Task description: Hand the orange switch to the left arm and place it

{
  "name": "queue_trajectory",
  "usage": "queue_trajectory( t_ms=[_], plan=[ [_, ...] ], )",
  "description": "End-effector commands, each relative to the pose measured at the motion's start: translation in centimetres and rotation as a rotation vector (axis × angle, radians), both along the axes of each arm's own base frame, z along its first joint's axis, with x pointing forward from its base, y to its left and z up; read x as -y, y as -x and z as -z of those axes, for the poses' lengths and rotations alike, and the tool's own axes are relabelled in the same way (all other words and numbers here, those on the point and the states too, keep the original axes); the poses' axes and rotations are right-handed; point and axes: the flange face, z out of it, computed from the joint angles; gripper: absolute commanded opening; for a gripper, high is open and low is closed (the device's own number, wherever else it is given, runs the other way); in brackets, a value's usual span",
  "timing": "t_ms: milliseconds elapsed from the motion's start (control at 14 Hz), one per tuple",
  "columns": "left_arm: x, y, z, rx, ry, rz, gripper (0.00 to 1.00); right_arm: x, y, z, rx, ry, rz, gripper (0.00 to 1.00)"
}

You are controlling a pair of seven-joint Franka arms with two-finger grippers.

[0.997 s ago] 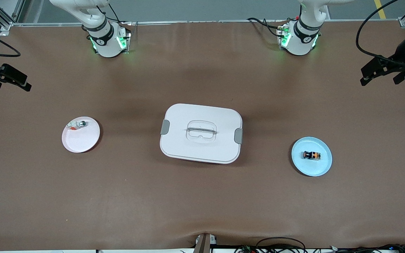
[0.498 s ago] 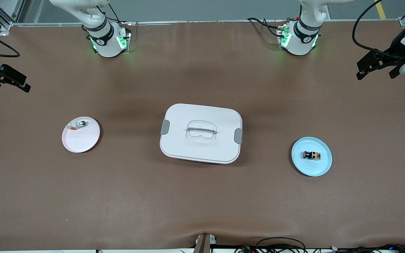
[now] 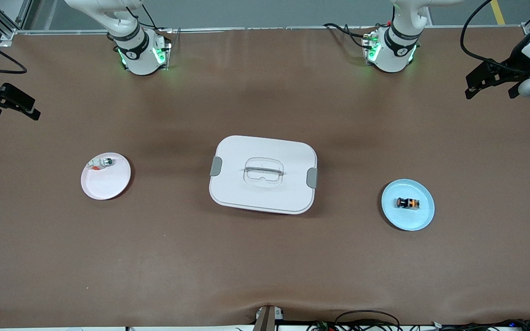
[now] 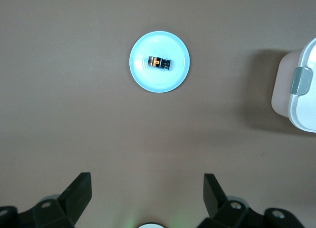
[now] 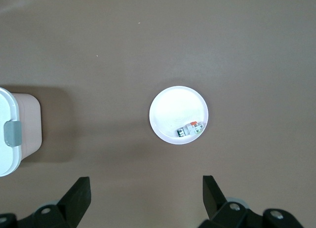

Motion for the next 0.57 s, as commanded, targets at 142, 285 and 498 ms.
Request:
queue_trajectory(
  t_ms=[142,285,498],
  plan=[
    [-0.30,-0.66,-0.56,-0.009,0.018,0.010,1.00,0.46,0.66,-0.23,0.021,0.019,-0.001,1.00],
    [-0.31,-0.66,-0.56,-0.009,0.017,0.008,1.00,0.63,0.67,-0.23,0.021,0.019,0.002,1.00],
    [-0.41,-0.67,-0.56,-0.009,0.015,0.006,1.00,0.71,0.68,-0.23,0.021,0.027,0.002,1.00]
  ],
)
